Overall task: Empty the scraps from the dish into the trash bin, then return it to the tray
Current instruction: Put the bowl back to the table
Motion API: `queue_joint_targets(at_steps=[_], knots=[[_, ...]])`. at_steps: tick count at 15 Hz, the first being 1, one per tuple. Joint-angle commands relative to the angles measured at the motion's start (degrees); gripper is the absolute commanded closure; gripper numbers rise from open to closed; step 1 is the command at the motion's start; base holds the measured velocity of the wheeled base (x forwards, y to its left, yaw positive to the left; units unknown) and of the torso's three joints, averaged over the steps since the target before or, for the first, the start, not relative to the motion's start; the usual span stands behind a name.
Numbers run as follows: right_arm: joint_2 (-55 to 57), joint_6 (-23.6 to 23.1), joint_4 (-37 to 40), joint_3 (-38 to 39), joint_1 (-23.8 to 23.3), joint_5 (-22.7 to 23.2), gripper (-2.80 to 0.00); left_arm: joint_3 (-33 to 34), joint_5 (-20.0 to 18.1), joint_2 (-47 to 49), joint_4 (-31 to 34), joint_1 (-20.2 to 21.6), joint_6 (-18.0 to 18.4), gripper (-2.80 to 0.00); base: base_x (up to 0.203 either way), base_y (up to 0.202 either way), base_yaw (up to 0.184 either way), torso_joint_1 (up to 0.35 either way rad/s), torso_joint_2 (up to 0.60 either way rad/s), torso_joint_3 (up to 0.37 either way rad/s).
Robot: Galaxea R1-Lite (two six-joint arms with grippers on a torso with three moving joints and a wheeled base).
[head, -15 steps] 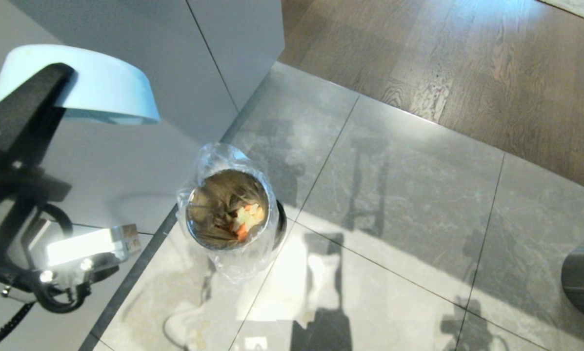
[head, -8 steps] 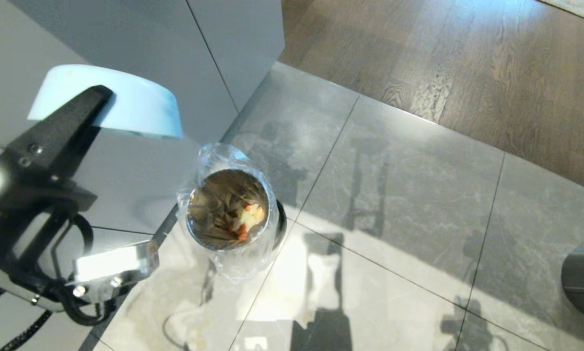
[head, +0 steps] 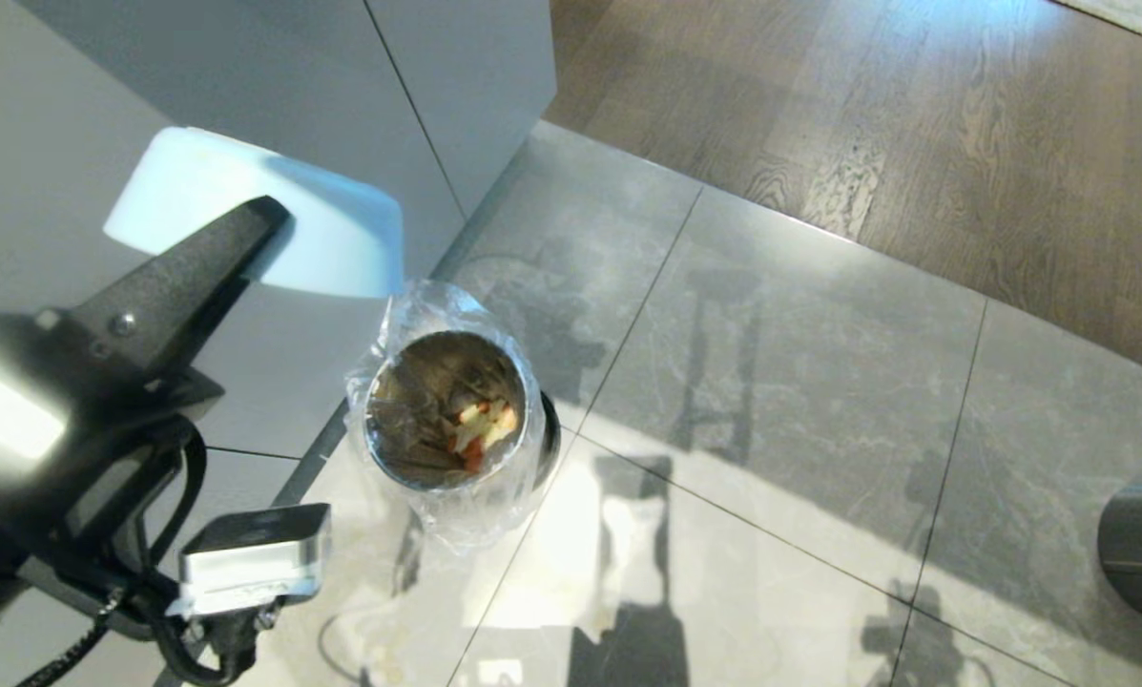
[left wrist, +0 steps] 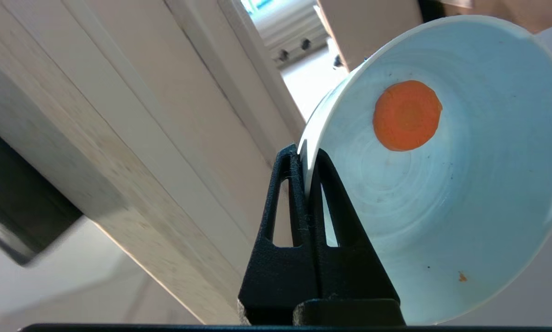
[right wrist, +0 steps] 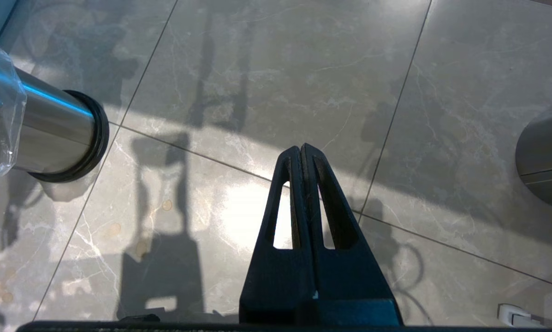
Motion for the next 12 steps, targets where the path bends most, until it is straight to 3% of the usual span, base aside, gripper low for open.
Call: queue_joint_targets(at_steps=[1,3,8,12], knots=[[-0.02,0.01,-0.02,0.04,0.01,-0.03,0.0,0.32,-1.12,0.07,-2.77,0.0,4.22,0.0,0.0,0.0,0.0,0.0,0.0,0.0],[-0.01,0.01,-0.02,0.05,0.01,-0.03,0.0,0.36,-1.52,0.07,-2.77,0.0,7.65,0.0,0.0,0.0,0.0,0.0,0.0,0.0],[-0.02,0.01,-0.02,0.05,0.01,-0.03,0.0,0.18,-3.79,0.07,-2.77,-0.09,10.51,0.0,0.0,0.0,0.0,0.0,0.0,0.0],[-0.02,0.01,-0.02,0.0,0.01,-0.03,0.0,-0.12,-3.97,-0.11,-2.77,-1.27,15.22,0.0,0.0,0.0,0.0,0.0,0.0,0.0]])
